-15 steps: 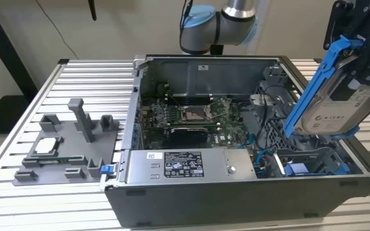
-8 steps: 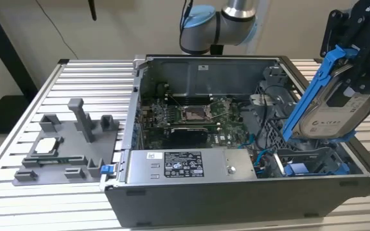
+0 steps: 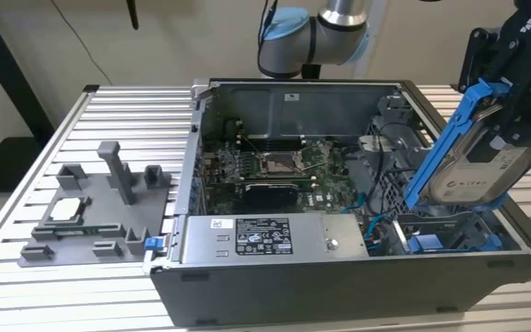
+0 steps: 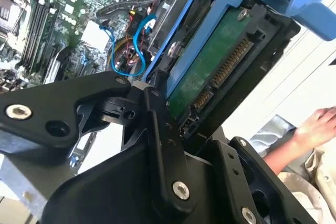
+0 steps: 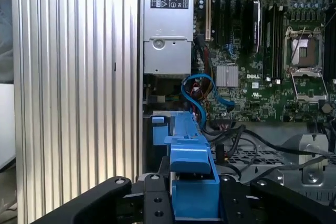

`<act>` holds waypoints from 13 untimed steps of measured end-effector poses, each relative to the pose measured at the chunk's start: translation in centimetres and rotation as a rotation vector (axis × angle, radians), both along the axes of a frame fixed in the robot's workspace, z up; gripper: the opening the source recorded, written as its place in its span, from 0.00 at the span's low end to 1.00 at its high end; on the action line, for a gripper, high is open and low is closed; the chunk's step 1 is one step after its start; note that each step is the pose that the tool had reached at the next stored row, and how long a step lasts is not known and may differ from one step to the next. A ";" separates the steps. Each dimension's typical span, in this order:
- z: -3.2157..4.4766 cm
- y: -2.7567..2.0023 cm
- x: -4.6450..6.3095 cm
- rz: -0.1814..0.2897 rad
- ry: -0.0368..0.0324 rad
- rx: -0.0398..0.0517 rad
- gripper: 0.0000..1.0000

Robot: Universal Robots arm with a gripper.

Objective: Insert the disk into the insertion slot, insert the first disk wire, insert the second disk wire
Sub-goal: 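Insert the disk into the insertion slot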

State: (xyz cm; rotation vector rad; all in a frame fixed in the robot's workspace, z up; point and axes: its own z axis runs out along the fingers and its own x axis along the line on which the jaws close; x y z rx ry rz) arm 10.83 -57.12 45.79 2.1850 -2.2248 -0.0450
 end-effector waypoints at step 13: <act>-2.24 -0.01 0.6 0.000 0.0000 0.0000 0.00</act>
